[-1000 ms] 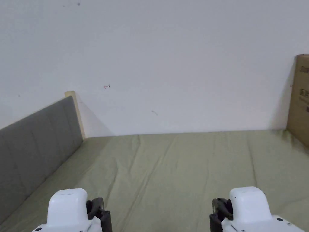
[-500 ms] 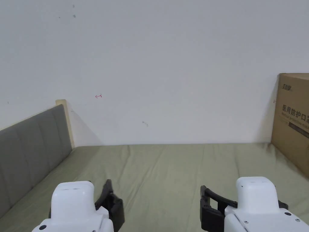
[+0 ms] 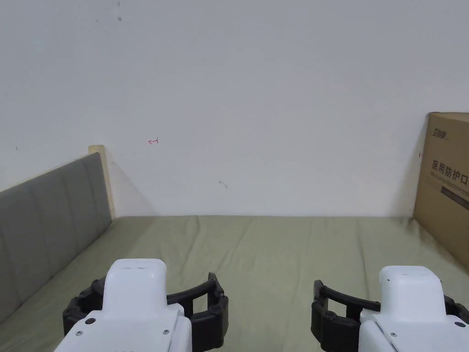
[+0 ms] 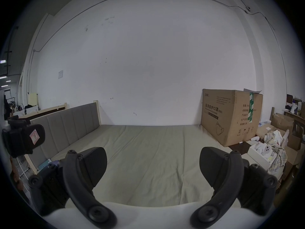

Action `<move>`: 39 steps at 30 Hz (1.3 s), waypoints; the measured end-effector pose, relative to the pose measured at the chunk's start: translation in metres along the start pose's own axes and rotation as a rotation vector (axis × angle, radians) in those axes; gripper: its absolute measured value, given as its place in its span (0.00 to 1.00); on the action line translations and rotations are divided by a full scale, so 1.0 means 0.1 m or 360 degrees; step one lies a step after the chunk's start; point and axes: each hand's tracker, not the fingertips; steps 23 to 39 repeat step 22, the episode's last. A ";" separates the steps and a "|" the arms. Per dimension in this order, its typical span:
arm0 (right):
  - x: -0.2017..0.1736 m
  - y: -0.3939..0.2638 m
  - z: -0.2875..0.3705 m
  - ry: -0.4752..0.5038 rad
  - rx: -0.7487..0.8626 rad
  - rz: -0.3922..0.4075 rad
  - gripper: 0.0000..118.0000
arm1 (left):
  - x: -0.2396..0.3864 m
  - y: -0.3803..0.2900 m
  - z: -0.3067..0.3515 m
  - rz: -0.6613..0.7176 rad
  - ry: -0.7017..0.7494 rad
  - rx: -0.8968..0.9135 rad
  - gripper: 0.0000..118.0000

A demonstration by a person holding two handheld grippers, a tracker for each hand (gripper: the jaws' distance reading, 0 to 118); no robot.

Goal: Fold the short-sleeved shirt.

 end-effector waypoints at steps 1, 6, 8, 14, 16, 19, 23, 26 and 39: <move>0.00 0.00 -0.01 0.0000 -0.0014 -0.0008 0.96 | -0.01 0.02 0.00 0.0021 -0.0018 -0.0004 0.96; 0.01 0.00 -0.03 0.0012 -0.0027 -0.0032 0.96 | 0.00 0.07 0.00 0.0052 -0.0038 -0.0057 0.96; -0.01 0.01 -0.06 0.0001 -0.0019 -0.0021 0.96 | 0.02 0.08 -0.02 0.0058 -0.0063 -0.0074 0.96; 0.04 0.01 -0.11 0.0052 -0.0056 -0.0092 0.96 | 0.10 0.07 -0.04 0.0035 -0.0101 -0.0104 0.96; 0.06 -0.02 -0.15 0.0032 -0.0051 -0.0058 0.96 | 0.13 0.08 -0.04 0.0054 -0.0056 -0.0102 0.96; 0.04 -0.02 -0.17 0.0018 -0.0049 -0.0025 0.96 | 0.20 0.10 -0.06 0.0043 0.0007 -0.0180 0.97; 0.04 -0.02 -0.18 0.0031 -0.0062 -0.0024 0.96 | 0.17 0.10 -0.11 0.0062 -0.0055 -0.0199 0.97; 0.04 -0.02 -0.18 0.0031 -0.0062 -0.0024 0.96 | 0.17 0.10 -0.11 0.0062 -0.0055 -0.0199 0.97; 0.04 -0.02 -0.18 0.0031 -0.0062 -0.0024 0.96 | 0.17 0.10 -0.11 0.0062 -0.0055 -0.0199 0.97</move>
